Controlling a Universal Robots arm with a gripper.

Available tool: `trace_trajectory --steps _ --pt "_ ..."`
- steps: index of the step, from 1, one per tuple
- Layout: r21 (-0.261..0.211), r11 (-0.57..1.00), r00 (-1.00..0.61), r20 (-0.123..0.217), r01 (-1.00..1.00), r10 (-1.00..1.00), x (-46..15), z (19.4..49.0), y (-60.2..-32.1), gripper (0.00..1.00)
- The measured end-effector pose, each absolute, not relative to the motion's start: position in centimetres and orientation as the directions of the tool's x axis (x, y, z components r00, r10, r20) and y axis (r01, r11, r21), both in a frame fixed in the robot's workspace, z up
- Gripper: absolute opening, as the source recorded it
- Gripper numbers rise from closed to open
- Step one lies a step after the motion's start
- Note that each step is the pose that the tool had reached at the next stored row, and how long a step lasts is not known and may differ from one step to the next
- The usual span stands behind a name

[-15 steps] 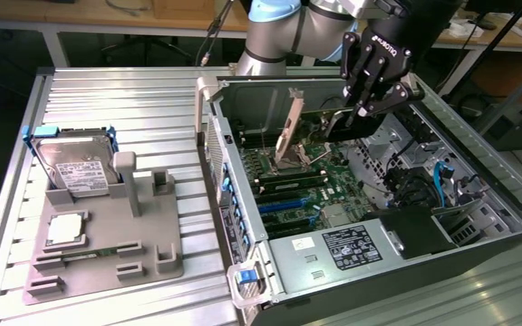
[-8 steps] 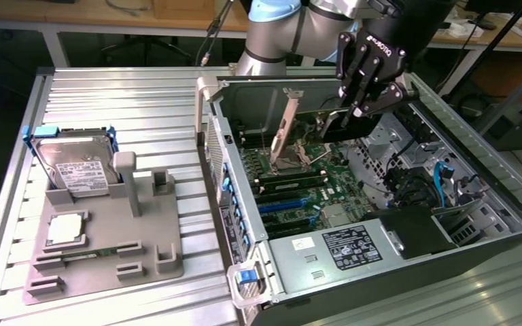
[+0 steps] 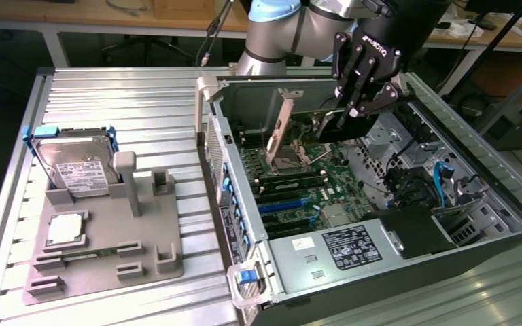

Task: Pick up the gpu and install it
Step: 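Insert the gpu into the slot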

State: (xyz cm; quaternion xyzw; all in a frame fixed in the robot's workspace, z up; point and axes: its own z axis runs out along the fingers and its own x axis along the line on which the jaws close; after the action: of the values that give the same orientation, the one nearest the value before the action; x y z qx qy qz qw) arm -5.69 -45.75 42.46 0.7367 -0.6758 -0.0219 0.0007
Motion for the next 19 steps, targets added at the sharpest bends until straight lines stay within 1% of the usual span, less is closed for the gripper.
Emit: trace_trajectory --steps 19 --pt "0.03 -0.092 0.091 -0.031 -0.995 -0.995 -5.63 41.97 -45.75 0.27"
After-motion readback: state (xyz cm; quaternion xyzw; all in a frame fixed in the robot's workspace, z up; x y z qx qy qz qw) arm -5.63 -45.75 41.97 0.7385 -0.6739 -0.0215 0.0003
